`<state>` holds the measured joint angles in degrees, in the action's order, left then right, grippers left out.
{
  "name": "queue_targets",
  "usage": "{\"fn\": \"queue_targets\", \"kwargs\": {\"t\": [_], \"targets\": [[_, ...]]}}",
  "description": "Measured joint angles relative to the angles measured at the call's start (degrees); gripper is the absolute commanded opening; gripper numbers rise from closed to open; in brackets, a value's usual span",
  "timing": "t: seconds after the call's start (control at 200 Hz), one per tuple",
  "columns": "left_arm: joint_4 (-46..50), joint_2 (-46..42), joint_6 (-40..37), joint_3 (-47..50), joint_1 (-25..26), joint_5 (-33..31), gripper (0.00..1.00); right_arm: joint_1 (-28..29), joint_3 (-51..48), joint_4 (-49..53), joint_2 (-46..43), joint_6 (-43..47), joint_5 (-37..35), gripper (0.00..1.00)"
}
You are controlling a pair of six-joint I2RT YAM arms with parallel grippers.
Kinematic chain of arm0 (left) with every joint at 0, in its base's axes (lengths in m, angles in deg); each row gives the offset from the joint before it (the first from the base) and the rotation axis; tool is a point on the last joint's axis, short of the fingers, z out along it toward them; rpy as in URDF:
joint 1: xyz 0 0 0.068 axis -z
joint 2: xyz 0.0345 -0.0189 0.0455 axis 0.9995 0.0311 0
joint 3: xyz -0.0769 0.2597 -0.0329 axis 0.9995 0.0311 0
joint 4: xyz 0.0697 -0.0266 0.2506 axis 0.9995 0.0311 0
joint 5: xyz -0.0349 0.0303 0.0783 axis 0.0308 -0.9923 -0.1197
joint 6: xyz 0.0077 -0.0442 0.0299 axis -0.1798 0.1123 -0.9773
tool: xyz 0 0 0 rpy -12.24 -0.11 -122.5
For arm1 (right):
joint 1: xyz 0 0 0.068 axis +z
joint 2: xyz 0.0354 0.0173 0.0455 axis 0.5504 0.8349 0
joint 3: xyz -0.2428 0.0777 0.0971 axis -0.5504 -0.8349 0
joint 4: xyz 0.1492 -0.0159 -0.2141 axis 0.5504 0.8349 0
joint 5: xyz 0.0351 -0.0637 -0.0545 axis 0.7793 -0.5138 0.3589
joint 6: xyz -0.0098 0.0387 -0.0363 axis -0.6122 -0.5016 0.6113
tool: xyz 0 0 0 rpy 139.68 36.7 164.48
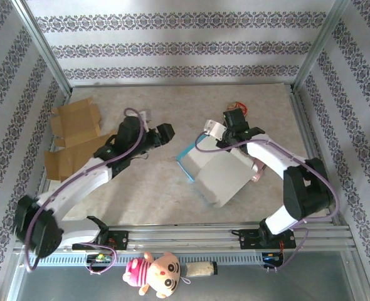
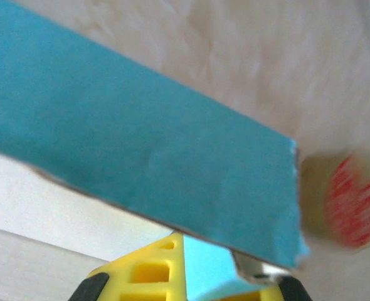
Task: Fold the paper box
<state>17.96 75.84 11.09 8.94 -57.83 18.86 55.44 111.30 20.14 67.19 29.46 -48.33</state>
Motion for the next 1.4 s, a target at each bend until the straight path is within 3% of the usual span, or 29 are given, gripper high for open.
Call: {"fn": "queue_targets", "kwargs": {"t": [0.21,0.415,0.56,0.949,1.224,1.404], "targets": [[8.7,-13.5,-7.1,-0.1,-1.1,-8.6,0.72,9.4,7.4,6.0,-1.1,37.8,-7.2,0.0],[16.6,-12.4,-8.3,-0.4,-8.7,-4.3,0.73,13.2,12.4,8.3,13.4,50.8,-9.8,0.0],[18.3,-11.4,-8.3,-0.3,-9.4,-0.9,0.75,17.9,12.4,9.2,21.2,51.6,-9.7,0.0],[18.7,-9.6,-8.3,-0.3,-10.3,3.8,0.78,19.7,12.3,8.1,21.9,48.9,-8.9,0.31],[18.7,-7.0,-8.4,0.4,-10.3,4.7,0.77,19.8,9.9,7.8,14.3,47.1,-8.2,0.31],[18.7,-0.6,-10.7,-0.3,-10.3,7.4,0.71,19.8,8.9,7.8,8.5,35.9,-6.6,0.33]]}}
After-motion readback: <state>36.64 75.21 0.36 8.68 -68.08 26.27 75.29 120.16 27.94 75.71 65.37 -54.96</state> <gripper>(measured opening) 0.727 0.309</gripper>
